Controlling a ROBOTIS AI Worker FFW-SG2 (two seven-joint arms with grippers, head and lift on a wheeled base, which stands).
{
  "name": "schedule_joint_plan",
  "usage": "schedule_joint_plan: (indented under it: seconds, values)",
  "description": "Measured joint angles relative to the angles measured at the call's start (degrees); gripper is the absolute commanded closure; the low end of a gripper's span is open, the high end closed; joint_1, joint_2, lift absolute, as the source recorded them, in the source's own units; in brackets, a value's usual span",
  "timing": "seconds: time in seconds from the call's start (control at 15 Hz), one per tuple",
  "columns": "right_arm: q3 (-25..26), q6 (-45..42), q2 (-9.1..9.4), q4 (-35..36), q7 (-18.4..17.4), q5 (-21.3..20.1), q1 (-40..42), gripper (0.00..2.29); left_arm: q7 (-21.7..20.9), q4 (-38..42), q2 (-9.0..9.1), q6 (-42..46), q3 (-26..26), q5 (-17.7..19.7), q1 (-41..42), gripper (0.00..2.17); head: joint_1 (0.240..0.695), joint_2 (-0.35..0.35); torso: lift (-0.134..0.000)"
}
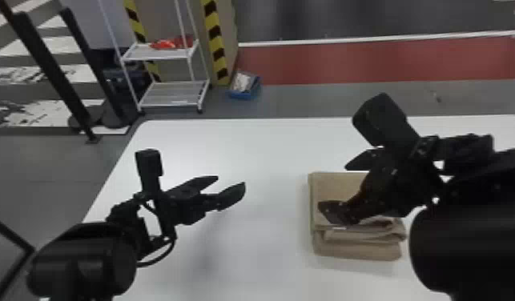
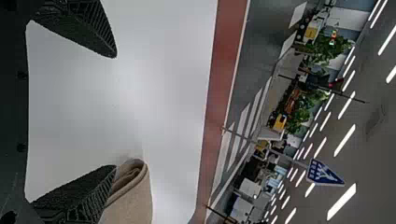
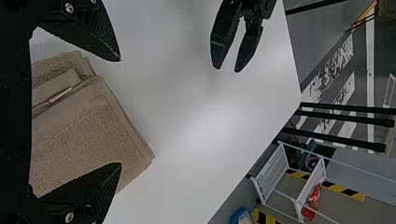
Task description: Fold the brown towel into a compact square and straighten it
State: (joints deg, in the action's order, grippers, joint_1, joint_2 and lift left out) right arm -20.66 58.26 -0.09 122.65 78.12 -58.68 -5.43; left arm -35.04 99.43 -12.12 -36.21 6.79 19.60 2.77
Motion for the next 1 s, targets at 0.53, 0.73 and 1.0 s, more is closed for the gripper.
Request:
schedule_joint_plan:
  seconds: [0.53,0.73,1.0]
  values:
    - [-5.02,-4.35,-6.11,3.00,0.02,-19.84,7.60,0.13,1.61,-0.66,1.70,-0.14,0.17,-0.32,0.48,0.02,0.695,0.097,-0.124]
    - [-5.74,-4.81,-8.29,1.69,0.02,-22.98,8.51,0.13,1.98,-1.16,2.40,0.00,-0.01,-1.13,0.45,0.02,0.695,0.076,-0.124]
    - [-7.21,-5.41,-10.52,-0.54,0.02,-25.38,8.22,0.15,2.27,-1.72,3.68,0.04,-0.42,-2.30,0.32,0.02,0.695,0.048,-0.124]
